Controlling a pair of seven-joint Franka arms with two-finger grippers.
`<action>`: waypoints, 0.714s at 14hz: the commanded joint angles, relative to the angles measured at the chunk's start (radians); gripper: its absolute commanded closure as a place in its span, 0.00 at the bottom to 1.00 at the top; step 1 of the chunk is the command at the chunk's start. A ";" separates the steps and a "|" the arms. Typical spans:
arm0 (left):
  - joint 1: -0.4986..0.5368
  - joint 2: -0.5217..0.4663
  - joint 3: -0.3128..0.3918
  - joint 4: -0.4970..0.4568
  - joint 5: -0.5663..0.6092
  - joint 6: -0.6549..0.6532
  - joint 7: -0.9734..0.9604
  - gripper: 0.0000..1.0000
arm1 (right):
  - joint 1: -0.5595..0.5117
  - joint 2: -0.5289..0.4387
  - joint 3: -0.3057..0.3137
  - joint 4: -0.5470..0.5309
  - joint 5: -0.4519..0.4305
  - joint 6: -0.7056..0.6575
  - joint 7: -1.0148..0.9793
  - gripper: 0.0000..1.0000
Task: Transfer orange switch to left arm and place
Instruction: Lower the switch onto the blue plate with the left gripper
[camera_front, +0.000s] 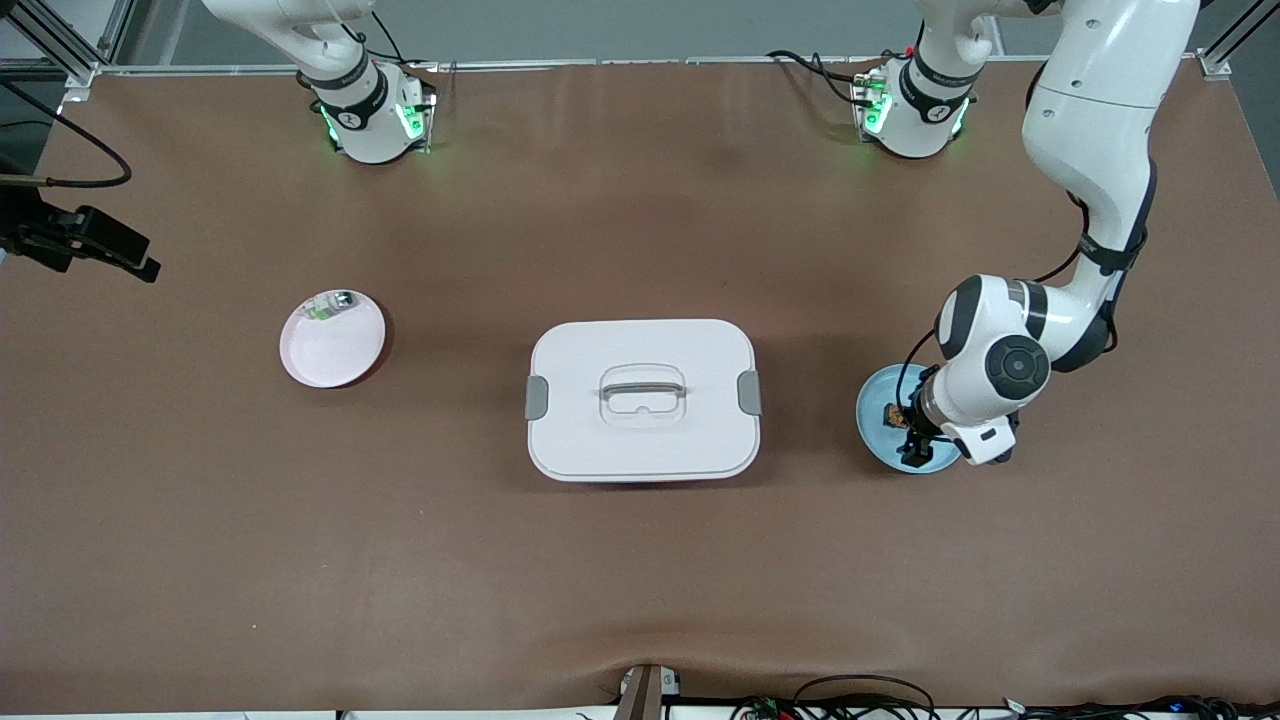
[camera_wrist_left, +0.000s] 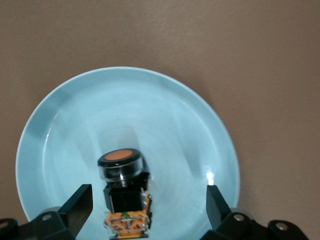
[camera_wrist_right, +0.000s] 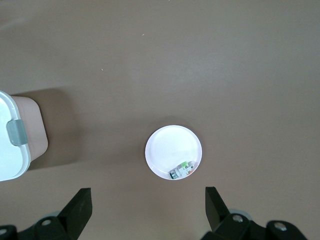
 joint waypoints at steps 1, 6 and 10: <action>0.010 -0.038 -0.011 0.027 0.017 -0.016 0.025 0.00 | -0.019 -0.030 0.020 -0.032 0.012 0.011 0.009 0.00; 0.011 -0.077 -0.009 0.075 0.015 -0.104 0.409 0.00 | -0.019 -0.024 0.020 -0.033 -0.001 0.024 0.009 0.00; 0.039 -0.097 -0.009 0.085 0.011 -0.132 0.726 0.00 | -0.026 -0.030 0.019 -0.042 -0.001 0.023 0.009 0.00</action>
